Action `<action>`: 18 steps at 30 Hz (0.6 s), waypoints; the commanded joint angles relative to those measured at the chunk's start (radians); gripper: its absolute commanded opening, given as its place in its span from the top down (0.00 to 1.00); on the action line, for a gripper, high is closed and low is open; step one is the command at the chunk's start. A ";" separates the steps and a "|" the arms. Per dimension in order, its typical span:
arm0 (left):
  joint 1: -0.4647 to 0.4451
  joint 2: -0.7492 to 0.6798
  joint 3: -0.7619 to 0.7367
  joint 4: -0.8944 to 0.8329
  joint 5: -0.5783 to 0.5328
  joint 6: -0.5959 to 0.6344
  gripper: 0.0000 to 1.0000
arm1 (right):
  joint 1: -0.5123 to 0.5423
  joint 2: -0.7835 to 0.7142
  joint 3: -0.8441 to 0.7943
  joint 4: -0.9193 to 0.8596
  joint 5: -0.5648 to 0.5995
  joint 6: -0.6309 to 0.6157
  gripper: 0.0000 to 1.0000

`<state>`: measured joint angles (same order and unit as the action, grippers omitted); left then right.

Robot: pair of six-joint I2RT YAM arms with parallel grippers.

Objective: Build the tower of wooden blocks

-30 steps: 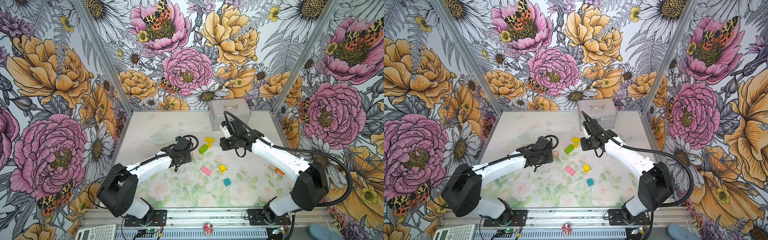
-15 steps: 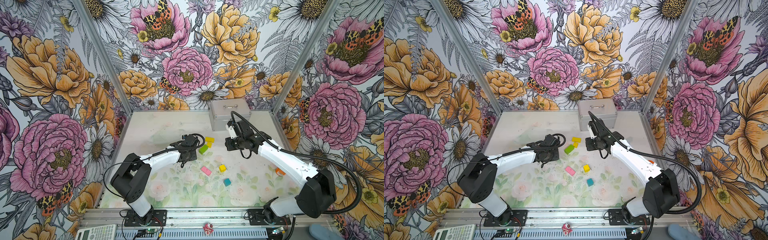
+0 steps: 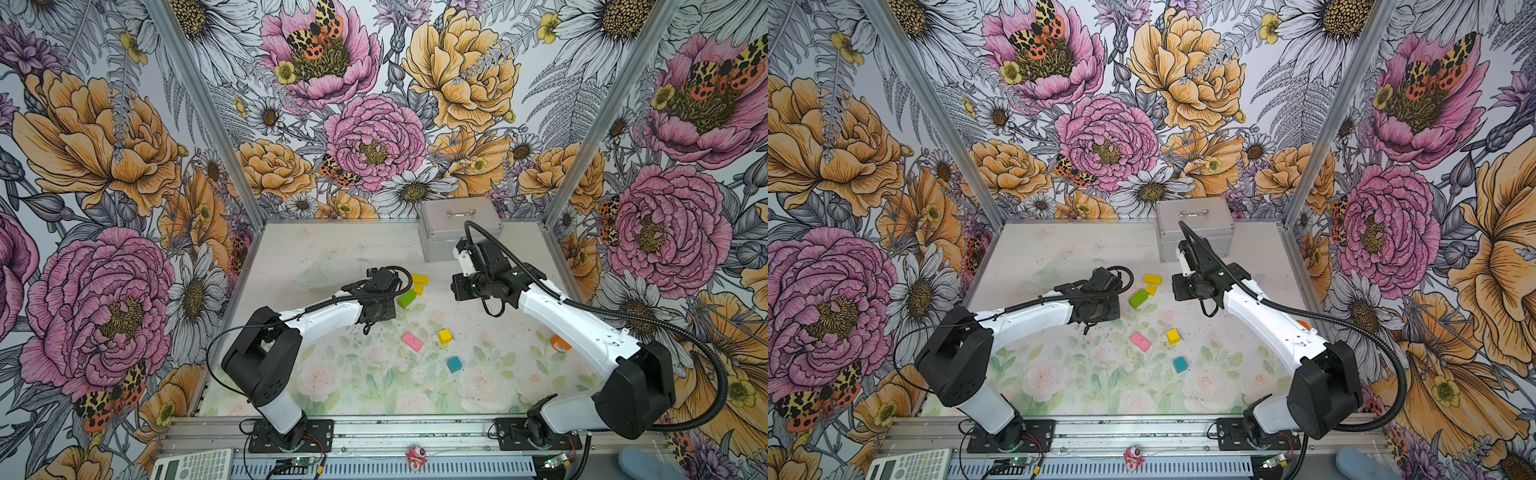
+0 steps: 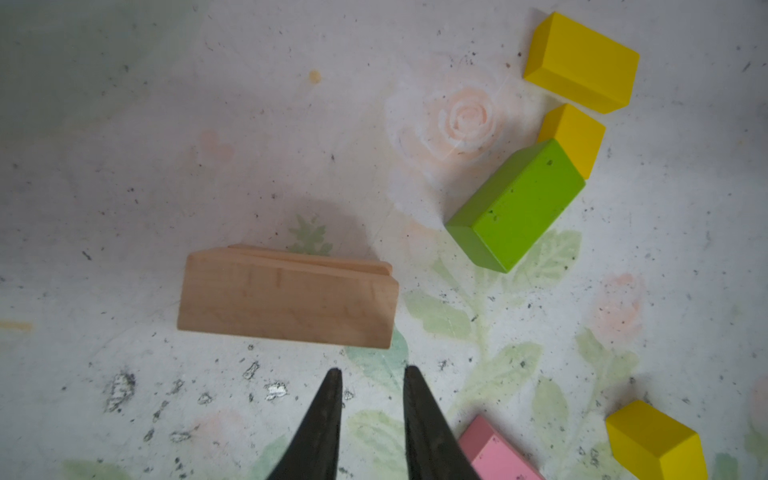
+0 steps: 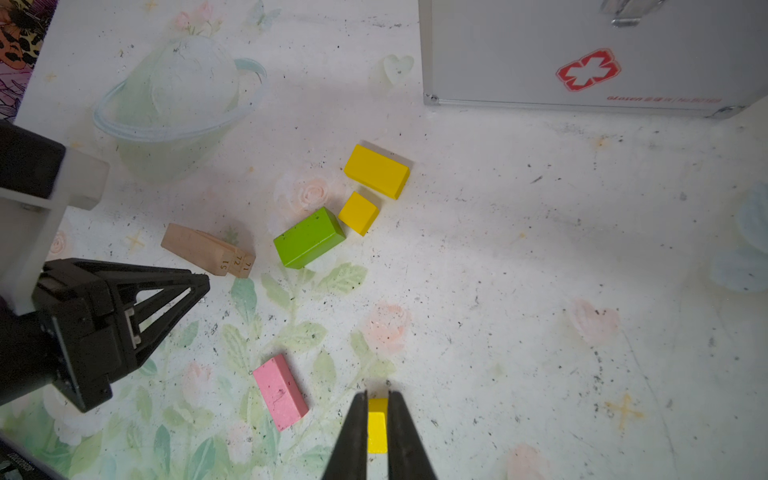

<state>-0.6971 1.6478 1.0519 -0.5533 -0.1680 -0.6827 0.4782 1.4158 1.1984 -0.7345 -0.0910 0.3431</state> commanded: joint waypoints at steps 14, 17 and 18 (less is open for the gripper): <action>0.003 0.045 0.031 -0.013 -0.025 0.033 0.75 | -0.007 -0.012 -0.008 0.014 -0.010 0.006 0.87; 0.003 0.052 0.041 -0.013 -0.024 0.038 0.76 | -0.007 -0.012 -0.007 0.014 -0.010 0.005 0.87; 0.006 0.052 0.042 -0.013 -0.025 0.040 0.76 | -0.007 -0.012 -0.007 0.014 -0.010 0.005 0.87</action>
<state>-0.7017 1.6993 1.0603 -0.5640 -0.1715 -0.6666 0.4778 1.4155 1.1984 -0.7345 -0.0986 0.3435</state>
